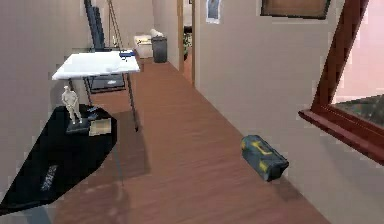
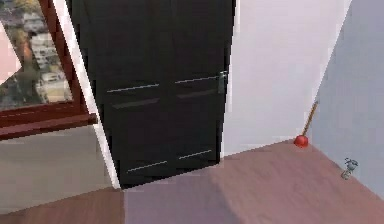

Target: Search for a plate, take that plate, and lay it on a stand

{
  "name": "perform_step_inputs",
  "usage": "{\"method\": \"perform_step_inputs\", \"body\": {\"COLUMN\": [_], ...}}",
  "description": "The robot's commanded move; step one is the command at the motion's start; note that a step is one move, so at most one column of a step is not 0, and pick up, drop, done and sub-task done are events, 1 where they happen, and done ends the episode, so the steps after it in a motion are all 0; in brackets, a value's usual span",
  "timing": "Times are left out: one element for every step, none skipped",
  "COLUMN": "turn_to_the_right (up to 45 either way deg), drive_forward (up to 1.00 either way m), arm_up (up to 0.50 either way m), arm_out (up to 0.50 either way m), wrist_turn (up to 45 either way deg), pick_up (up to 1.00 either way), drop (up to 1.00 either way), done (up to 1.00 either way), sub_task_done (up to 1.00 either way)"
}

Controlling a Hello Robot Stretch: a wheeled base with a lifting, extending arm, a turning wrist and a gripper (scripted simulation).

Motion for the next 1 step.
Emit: {"method": "perform_step_inputs", "body": {"turn_to_the_right": [0.0], "drive_forward": [1.00], "arm_up": [0.00], "arm_out": [0.00], "wrist_turn": [0.0], "pick_up": [0.00], "drop": [0.00], "done": [0.00], "sub_task_done": [0.00]}}
